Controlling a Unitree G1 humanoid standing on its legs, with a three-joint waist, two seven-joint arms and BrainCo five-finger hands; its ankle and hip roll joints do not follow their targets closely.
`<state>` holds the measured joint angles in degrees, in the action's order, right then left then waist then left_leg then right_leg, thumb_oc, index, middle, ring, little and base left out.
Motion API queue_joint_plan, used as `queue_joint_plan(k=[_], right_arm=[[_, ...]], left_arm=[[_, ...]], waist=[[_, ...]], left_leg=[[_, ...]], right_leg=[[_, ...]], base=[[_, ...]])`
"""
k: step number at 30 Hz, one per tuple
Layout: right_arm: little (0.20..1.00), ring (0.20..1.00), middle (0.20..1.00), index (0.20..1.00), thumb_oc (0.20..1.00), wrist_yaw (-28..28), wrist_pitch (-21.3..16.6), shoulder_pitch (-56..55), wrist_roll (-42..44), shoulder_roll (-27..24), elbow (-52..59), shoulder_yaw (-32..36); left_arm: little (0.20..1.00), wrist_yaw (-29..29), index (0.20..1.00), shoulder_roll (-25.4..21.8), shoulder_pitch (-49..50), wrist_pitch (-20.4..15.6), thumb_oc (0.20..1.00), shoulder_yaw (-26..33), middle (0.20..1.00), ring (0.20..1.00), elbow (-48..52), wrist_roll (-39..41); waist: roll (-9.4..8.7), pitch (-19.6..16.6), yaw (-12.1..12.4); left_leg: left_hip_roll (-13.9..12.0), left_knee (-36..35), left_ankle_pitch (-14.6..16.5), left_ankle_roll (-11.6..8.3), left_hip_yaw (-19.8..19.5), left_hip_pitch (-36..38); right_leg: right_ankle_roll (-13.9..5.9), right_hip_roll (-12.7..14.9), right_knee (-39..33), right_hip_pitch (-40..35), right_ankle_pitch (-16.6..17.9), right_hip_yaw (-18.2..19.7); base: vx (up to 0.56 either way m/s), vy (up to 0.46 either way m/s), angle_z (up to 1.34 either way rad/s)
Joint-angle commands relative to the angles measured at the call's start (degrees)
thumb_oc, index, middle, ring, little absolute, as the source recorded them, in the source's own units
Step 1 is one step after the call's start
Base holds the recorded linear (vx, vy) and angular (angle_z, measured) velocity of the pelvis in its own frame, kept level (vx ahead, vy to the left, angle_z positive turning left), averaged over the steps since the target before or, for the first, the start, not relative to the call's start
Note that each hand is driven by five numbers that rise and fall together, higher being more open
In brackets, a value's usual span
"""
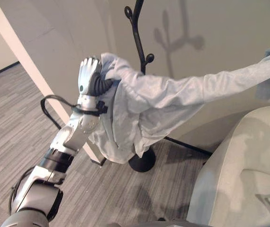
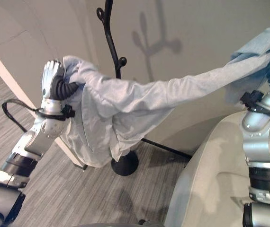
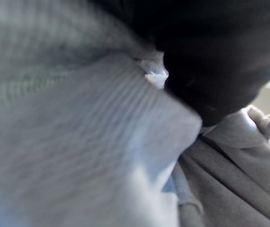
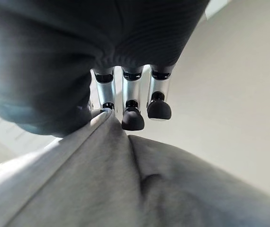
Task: Hang the clothes on the sofa on the clothes rack.
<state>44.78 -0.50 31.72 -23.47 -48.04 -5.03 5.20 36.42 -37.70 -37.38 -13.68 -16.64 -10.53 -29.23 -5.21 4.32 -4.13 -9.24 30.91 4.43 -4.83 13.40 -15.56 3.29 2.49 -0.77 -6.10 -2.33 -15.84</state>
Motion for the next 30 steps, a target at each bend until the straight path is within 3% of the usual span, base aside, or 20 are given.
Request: queue_joint_plan(k=[1, 2, 4, 7, 10, 13, 16, 17, 18, 19, 20, 21, 23, 27, 30], right_arm=[[0.200, 0.200, 0.200, 0.200, 0.200, 0.6, -1.3, 3.5, 1.2, -6.8, -1.0, -2.0], [0.200, 0.200, 0.200, 0.200, 0.200, 0.5, -1.6, 7.1, 1.9, -9.2, -4.6, -4.8], [0.200, 0.200, 0.200, 0.200, 0.200, 0.6, -1.8, 8.9, 2.6, -9.8, -6.9, -6.3], [0.200, 0.200, 0.200, 0.200, 0.200, -1.8, -1.1, 10.3, 1.6, -8.9, -7.6, -8.6], [0.200, 0.200, 0.200, 0.200, 0.200, -2.7, 0.0, 14.9, 1.4, -10.1, -14.7, -13.7], [0.200, 0.200, 0.200, 0.200, 0.200, -2.6, 1.6, 19.8, 2.4, -11.2, -22.1, -17.8], [0.200, 0.200, 0.200, 0.200, 0.200, -3.1, 2.9, 23.3, 4.6, -11.8, -28.5, -20.3], [0.200, 0.200, 0.200, 0.200, 0.200, -3.1, 3.1, 23.9, 5.6, -11.7, -30.6, -20.9], [0.200, 0.200, 0.200, 0.200, 0.200, -3.4, 3.5, 24.5, 6.4, -11.2, -32.9, -21.9], [0.200, 0.200, 0.200, 0.200, 0.200, -4.1, 3.1, 25.0, 8.1, -11.1, -35.5, -23.2], [0.200, 0.200, 0.200, 0.200, 0.200, -5.1, 5.5, 23.0, 6.3, -13.2, -40.5, -25.4], [0.200, 0.200, 0.200, 0.200, 0.200, -5.7, 4.5, 22.3, 7.2, -13.9, -38.0, -24.2], [0.200, 0.200, 0.200, 0.200, 0.200, -5.6, 3.6, 21.1, 7.3, -12.6, -35.5, -22.6], [0.200, 0.200, 0.200, 0.200, 0.200, -6.7, 3.8, 11.0, 8.2, -8.5, -36.0, -17.3], [0.200, 0.200, 0.200, 0.200, 0.200, -6.9, 4.0, 3.5, 7.1, -5.5, -33.2, -13.1]], left_arm=[[0.200, 4.9, 0.200, -6.2, -8.6, 1.8, 0.200, 0.3, 0.200, 0.200, -1.4, -3.9], [0.200, 5.8, 0.200, -8.2, -11.3, 3.0, 0.200, -0.9, 0.200, 0.200, -2.9, -5.1], [0.200, 5.9, 0.200, -9.3, -12.8, 3.6, 0.200, -1.4, 0.200, 0.200, -3.8, -5.4], [0.200, 5.4, 0.200, -10.6, -12.6, 5.3, 0.200, 0.7, 0.200, 0.200, -5.8, -5.5], [0.200, 5.0, 0.200, -11.5, -12.5, 5.0, 0.200, 0.2, 0.200, 0.200, -7.1, -3.8], [0.200, 4.9, 0.200, -11.7, -11.1, 5.2, 0.200, 1.7, 0.200, 0.200, -5.7, -2.6], [0.200, 4.9, 0.200, -10.8, -11.1, 5.6, 0.200, 1.4, 0.200, 0.200, -4.9, -1.6], [0.200, 4.9, 0.200, -10.3, -11.0, 5.5, 0.200, 1.3, 0.200, 0.200, -4.8, -1.0], [0.200, 4.6, 0.200, -9.7, -11.0, 5.5, 0.200, 1.2, 0.200, 0.200, -4.6, -0.5], [0.200, 4.1, 0.200, -8.6, -11.0, 5.0, 0.200, 0.6, 0.200, 0.200, -4.5, -0.1], [0.200, 5.2, 0.200, -8.1, -10.7, 7.5, 0.200, -0.3, 0.200, 0.200, -4.3, -3.6], [0.200, 4.7, 0.200, -8.9, -9.6, 5.3, 0.200, -0.7, 0.200, 0.200, -5.0, -2.3], [0.200, 4.0, 0.200, -7.7, -8.9, 4.6, 0.200, -0.8, 0.200, 0.200, -5.0, -1.1], [0.200, 0.3, 0.200, -1.0, 1.8, 2.7, 0.200, 4.9, 0.200, 0.200, -0.8, 2.2], [0.200, -0.6, 0.200, 1.1, 5.7, 2.2, 0.200, 6.5, 0.200, 0.200, 1.1, 2.6]], waist=[[2.40, -0.9, 3.9], [2.77, -0.9, 5.5], [2.79, -0.5, 5.9], [3.16, -2.6, 6.1], [2.47, -5.1, 7.4], [2.76, -5.5, 8.9], [3.42, -3.7, 8.8], [3.99, -3.1, 8.7], [4.39, -2.8, 8.5], [4.88, -1.8, 7.3], [4.36, -1.0, 6.4], [4.25, -1.3, 5.7], [3.93, -1.5, 5.5], [3.08, -4.0, 6.2], [3.07, -3.9, 6.0]], left_leg=[[4.4, -18.8, -6.3, 0.70, -0.5, 5.1], [4.7, -26.2, -10.6, -0.57, -3.0, 3.9], [4.7, -28.1, -12.1, -1.00, -3.6, 3.8], [5.8, -29.5, -11.4, 0.20, -4.0, 6.9], [7.7, -30.2, -9.8, 1.49, -2.1, 9.4], [8.7, -31.9, -8.8, 2.91, -0.1, 12.0], [10.1, -32.4, -6.7, 5.18, 0.5, 15.6], [9.7, -32.7, -6.6, 5.54, 0.6, 16.4], [9.4, -33.6, -6.3, 5.50, 0.4, 17.6], [9.1, -34.7, -5.9, 4.64, -1.5, 19.4], [8.5, -34.4, -5.4, 3.85, -1.8, 19.1], [8.5, -33.7, -5.1, 3.58, -2.9, 18.8], [8.3, -33.3, -5.1, 3.45, -2.9, 18.7], [7.1, -35.6, -6.5, 1.92, -4.3, 19.6], [6.3, -35.7, -6.9, 1.27, -5.1, 19.4]], right_leg=[[-6.44, 0.8, 0.0, -1.6, -1.6, 1.8], [-6.64, 0.2, 0.1, -3.5, -2.4, 2.9], [-6.64, 0.1, 0.2, -4.1, -2.6, 3.3], [-7.46, 0.0, 0.2, -6.3, -3.9, 3.8], [-8.84, 2.3, 0.7, -7.3, -3.4, 3.4], [-10.71, 4.0, 6.0, -5.8, -2.3, 2.1], [-13.72, 7.5, 20.9, -0.1, 3.7, 0.8], [-13.81, 8.1, 23.0, 2.2, 4.7, 0.1], [-13.40, 8.9, 23.2, 4.2, 3.6, -0.6], [-12.13, 9.1, 19.4, 6.4, 0.4, -0.4], [-11.80, 8.5, 13.5, 6.5, -0.5, 0.7], [-11.70, 7.9, 7.8, 4.7, -0.1, 1.9], [-11.55, 7.7, 6.0, 3.9, 1.1, 2.8], [-11.33, 5.3, -3.0, -1.1, 3.6, 2.0], [-10.79, 4.4, -4.2, -1.8, 3.3, 1.7]], base=[[0.43, 0.130, -0.66], [0.38, 0.091, -0.47], [0.23, 0.033, -0.48], [0.29, 0.056, -0.56], [0.43, 0.156, -0.18], [0.18, 0.131, -0.13], [0.10, 0.120, -0.07], [0.02, 0.058, 0.23], [0.07, -0.081, 0.46], [0.11, -0.188, 0.35], [0.10, -0.238, 0.35], [0.06, -0.180, 0.36], [0.04, -0.119, 0.74], [0.12, -0.207, 0.23], [0.05, -0.149, 0.09]])
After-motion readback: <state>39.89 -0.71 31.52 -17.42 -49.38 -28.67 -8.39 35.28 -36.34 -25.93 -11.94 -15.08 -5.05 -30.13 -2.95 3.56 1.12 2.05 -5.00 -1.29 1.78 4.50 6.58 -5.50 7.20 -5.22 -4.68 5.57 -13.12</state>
